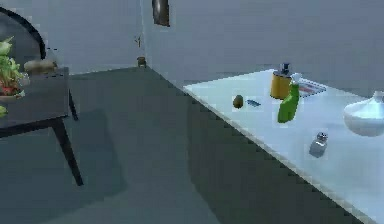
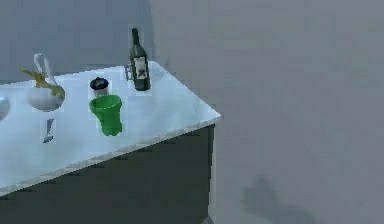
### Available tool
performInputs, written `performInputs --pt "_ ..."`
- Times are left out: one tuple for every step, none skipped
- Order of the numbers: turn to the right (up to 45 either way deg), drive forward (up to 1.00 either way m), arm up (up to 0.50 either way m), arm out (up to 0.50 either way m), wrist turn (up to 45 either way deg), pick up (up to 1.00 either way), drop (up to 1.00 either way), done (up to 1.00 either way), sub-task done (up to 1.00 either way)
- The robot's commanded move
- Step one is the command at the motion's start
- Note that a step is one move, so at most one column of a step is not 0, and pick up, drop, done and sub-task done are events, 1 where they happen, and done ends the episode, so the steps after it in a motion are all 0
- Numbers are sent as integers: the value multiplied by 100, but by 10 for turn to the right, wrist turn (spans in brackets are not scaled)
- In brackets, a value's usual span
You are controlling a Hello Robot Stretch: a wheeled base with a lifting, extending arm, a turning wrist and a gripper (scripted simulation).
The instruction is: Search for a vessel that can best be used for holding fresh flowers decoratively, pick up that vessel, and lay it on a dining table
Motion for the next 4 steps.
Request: performInputs --pt "210 0 0 0 0 0 0 0 0" --pt "0 45 0 0 0 0 0 0 0" --pt "-450 0 0 0 0 0 0 0 0" --pt "0 0 50 0 0 0 0 0 0"
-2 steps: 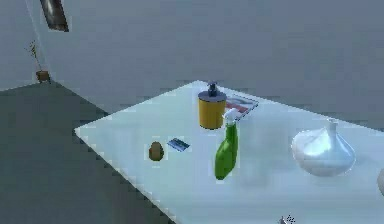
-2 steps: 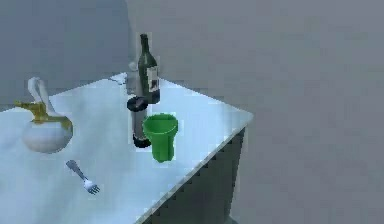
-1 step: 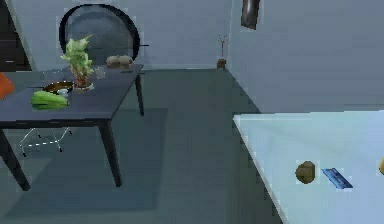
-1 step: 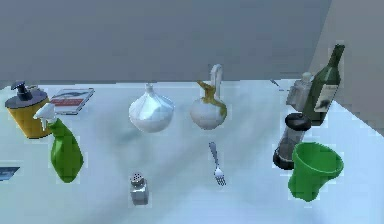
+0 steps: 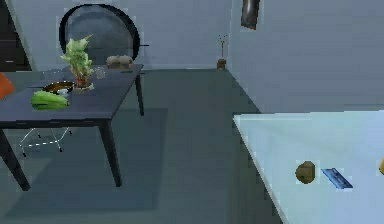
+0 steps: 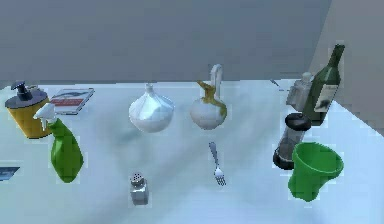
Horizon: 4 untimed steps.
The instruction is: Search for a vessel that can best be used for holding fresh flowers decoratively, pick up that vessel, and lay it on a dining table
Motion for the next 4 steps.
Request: performInputs --pt "0 0 38 0 0 0 0 0 0" --pt "0 0 0 32 0 0 0 0 0" --pt "0 0 0 0 450 0 0 0 0" --pt "0 0 0 0 450 0 0 0 0"
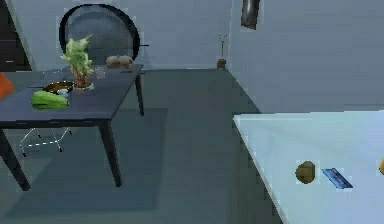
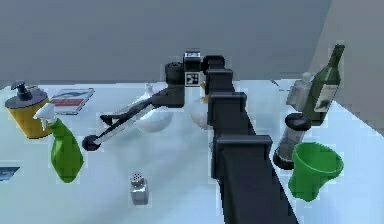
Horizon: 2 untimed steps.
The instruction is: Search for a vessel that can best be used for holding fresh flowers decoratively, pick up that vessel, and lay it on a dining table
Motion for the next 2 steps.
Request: performInputs --pt "0 0 0 0 450 0 0 0 0" --pt "0 0 0 0 180 0 0 0 0"
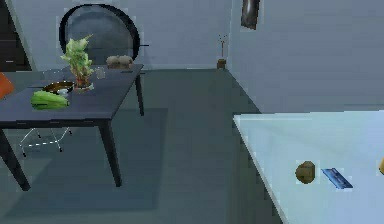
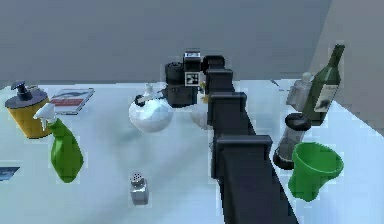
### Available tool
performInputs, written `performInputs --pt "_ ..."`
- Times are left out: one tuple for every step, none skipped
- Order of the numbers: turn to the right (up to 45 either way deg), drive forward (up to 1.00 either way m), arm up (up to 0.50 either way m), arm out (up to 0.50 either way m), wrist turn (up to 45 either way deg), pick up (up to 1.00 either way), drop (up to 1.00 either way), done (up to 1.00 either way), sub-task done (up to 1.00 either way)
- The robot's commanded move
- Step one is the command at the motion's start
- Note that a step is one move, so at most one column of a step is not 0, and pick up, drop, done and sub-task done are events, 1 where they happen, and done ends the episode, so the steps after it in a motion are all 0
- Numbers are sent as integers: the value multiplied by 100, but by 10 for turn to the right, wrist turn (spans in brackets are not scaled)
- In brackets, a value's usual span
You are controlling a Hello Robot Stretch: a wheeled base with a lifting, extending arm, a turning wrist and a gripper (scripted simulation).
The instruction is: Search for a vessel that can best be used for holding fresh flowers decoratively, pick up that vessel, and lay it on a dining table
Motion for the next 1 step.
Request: performInputs --pt "0 0 -10 0 0 0 0 0 0"
